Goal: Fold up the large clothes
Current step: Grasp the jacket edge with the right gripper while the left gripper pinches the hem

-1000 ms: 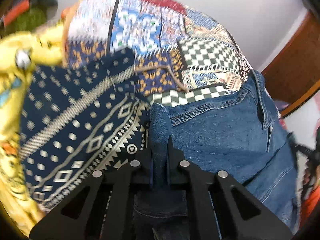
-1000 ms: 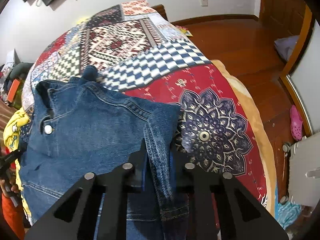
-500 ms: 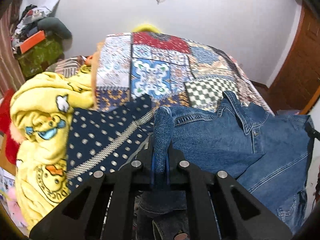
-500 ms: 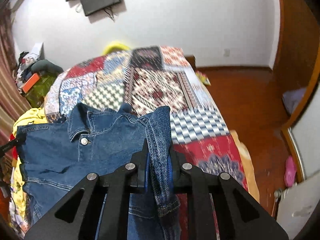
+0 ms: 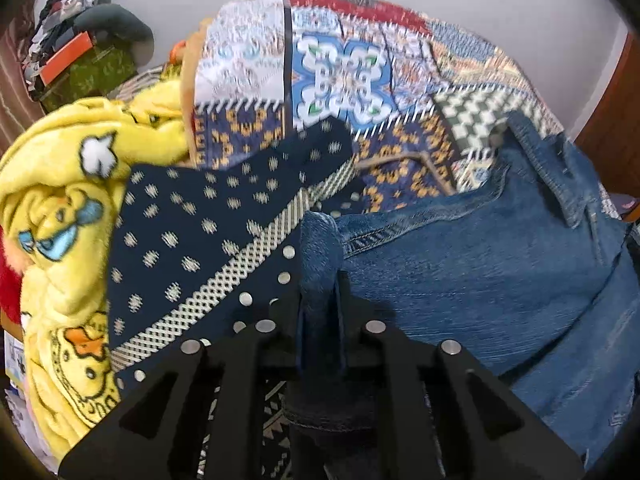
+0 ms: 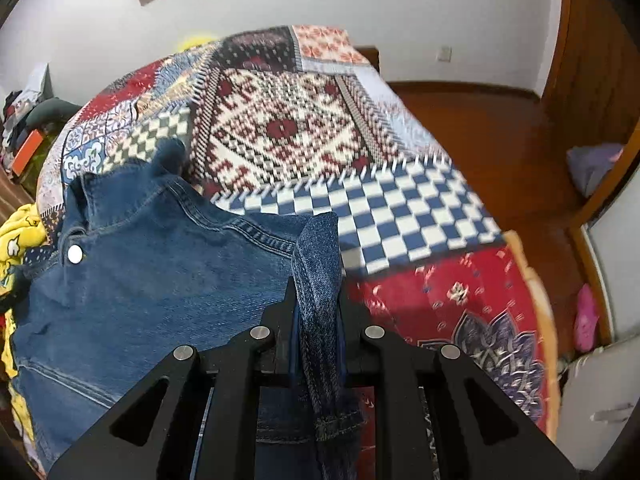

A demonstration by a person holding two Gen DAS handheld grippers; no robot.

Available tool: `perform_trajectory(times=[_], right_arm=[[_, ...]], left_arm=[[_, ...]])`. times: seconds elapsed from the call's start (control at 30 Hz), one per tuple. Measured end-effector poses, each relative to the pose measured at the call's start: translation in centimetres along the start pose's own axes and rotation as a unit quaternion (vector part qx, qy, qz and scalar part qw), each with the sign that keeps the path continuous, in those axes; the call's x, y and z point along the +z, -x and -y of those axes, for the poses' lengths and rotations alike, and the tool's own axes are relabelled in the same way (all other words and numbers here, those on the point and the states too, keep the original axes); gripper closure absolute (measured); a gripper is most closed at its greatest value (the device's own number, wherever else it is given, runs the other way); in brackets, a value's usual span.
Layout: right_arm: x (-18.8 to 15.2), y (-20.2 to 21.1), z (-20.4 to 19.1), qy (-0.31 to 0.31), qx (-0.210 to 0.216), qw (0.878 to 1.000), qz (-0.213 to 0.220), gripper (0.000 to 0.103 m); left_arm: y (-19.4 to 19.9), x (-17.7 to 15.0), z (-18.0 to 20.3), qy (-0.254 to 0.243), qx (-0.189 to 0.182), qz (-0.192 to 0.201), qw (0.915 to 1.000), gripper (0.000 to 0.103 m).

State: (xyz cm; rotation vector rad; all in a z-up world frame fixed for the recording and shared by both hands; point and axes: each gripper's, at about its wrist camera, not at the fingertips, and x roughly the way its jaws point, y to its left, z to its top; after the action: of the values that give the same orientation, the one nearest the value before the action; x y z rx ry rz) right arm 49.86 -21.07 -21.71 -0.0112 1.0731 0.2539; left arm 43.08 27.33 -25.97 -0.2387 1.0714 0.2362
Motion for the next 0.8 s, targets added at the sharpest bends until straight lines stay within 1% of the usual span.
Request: perform_trajectory(times=[0.07,0.13,0.27,0.3,0.33,0.37,0.4,0.43,0.47,0.5,0.53,0.6,0.63,0.7,0.8], right_arm=[[-0.2,-0.1,-0.1,0.004,-0.001,1.000,-0.001,0.089],[-0.4,0.3,-0.7,0.015,-0.010,1.000,0.000,0.088],[-0.7,1.9,-2.1,0.047,-0.040,0.998,0.000,0.086],[-0.6,1.9,-2.2,0.052,-0.043,0.998,-0.001,0.084],[-0.8,2.9,-2.6,0.060,-0.047,0.997,-0.002,0.083],[-1.0,3.7,-2.7,0.064,-0.048,0.997,-0.002,0.076],[-1.3,4.6,-2.9,0.067,-0.042,0.997,-0.001,0.068],[-1.5,5.6,-3.1,0.068,-0.033,0.997,0.003,0.063],[-1.8,6.6,-3.3,0.069,-0.028,0.997,0.010,0.057],[-2.0,7.9,-3.6,0.071,-0.024,0.997,0.019,0.053],[-2.2,8.8,-3.8,0.073,-0.023,0.997,0.026,0.050],[-2.7,11.3,-4.4,0.075,-0.023,0.996,0.043,0.034],[-3.0,12.5,-4.6,0.073,-0.026,0.996,0.054,0.030],[-3.5,14.5,-5.2,0.074,-0.028,0.994,0.074,0.019],[-4.3,16.9,-5.7,0.080,-0.028,0.993,0.087,0.017]], left_arm=[[-0.2,-0.2,0.1,0.001,0.002,-0.002,1.0000,0.087],[0.4,-0.4,0.3,-0.002,0.007,0.006,1.0000,0.087],[2.2,-0.5,0.9,-0.026,0.023,0.006,0.9994,0.086],[3.0,-0.6,1.1,-0.032,0.024,0.007,0.9992,0.086],[3.6,-0.7,1.1,-0.034,0.024,0.008,0.9991,0.084],[4.5,-0.7,1.2,-0.035,0.021,0.010,0.9991,0.078],[5.5,-0.9,1.2,-0.035,0.019,0.014,0.9991,0.070],[6.2,-1.0,1.2,-0.034,0.018,0.019,0.9991,0.067],[7.2,-1.1,1.2,-0.033,0.018,0.026,0.9990,0.060],[8.3,-1.3,1.3,-0.033,0.018,0.034,0.9987,0.054],[9.4,-1.5,1.3,-0.034,0.018,0.042,0.9984,0.052],[11.9,-2.0,1.4,-0.036,0.012,0.055,0.9978,0.038],[12.8,-2.2,1.4,-0.037,0.009,0.061,0.9974,0.034],[14.9,-2.9,1.5,-0.039,0.006,0.075,0.9964,0.021],[17.8,-4.1,1.5,-0.044,0.001,0.088,0.9951,0.013]])
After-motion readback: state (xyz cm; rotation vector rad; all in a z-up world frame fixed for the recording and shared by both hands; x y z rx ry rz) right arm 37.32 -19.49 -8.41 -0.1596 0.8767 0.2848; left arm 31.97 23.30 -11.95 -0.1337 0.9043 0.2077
